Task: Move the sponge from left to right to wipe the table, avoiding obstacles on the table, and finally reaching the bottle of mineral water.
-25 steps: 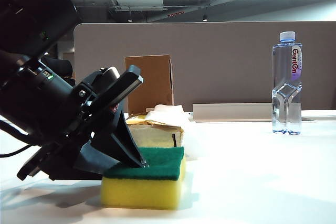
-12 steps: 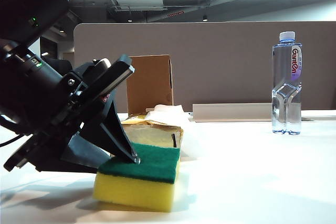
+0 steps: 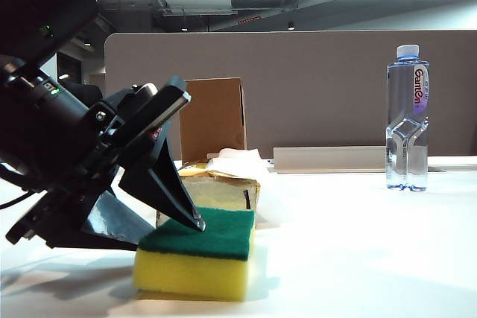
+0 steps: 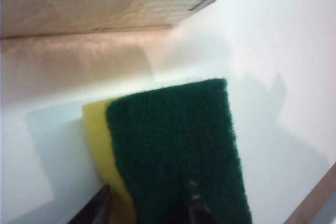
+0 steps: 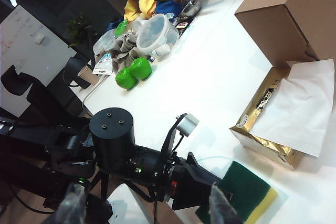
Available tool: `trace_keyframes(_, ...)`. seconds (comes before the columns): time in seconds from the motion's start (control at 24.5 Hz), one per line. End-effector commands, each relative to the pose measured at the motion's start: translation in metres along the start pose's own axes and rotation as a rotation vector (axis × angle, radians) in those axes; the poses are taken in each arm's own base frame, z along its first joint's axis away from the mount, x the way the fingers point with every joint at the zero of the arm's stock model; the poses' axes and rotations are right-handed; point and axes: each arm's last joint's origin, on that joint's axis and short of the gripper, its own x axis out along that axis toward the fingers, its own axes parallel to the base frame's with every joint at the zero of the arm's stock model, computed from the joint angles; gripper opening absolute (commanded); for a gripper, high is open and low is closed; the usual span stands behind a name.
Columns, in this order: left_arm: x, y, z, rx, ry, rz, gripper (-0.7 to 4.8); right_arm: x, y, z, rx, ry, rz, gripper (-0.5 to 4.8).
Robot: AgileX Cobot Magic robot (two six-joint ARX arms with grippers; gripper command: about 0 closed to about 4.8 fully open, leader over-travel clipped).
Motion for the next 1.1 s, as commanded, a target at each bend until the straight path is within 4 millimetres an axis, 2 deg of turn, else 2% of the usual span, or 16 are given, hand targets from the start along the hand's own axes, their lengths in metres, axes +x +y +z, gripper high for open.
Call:
trace_keyframes(0.04,-0.001,-0.002,0.003,0.005,-0.012,-0.013,1.84,0.000,0.002,0.001,-0.013,-0.005,0.011,3.05)
trace_keyframes(0.12,-0.001,-0.002,0.004,0.006,-0.016,-0.011,1.91,0.000,0.002,0.001,-0.013,-0.005,0.011,3.05)
trace_keyframes(0.2,-0.001,-0.001,0.004,-0.001,-0.019,-0.007,2.50,0.000,0.002,0.001,-0.013,-0.005,0.011,3.05)
trace_keyframes(0.24,-0.002,-0.001,0.005,-0.002,-0.020,-0.007,2.57,0.000,0.002,0.001,-0.013,-0.005,0.011,3.05)
trace_keyframes(0.69,-0.019,-0.009,0.010,0.016,-0.070,-0.044,2.57,0.000,0.002,0.001,-0.013,-0.005,0.012,3.05)
trace_keyframes(0.86,-0.018,-0.008,0.008,0.010,-0.053,-0.030,3.15,0.000,0.002,0.001,-0.013,-0.004,0.012,3.05)
trace_keyframes(0.94,-0.021,-0.009,0.009,0.013,-0.065,-0.040,3.15,0.000,0.002,0.001,-0.010,-0.002,0.013,3.05)
trace_keyframes(1.1,-0.037,-0.019,0.017,0.032,-0.149,-0.082,3.14,0.000,0.001,-0.002,0.022,0.022,0.004,3.05)
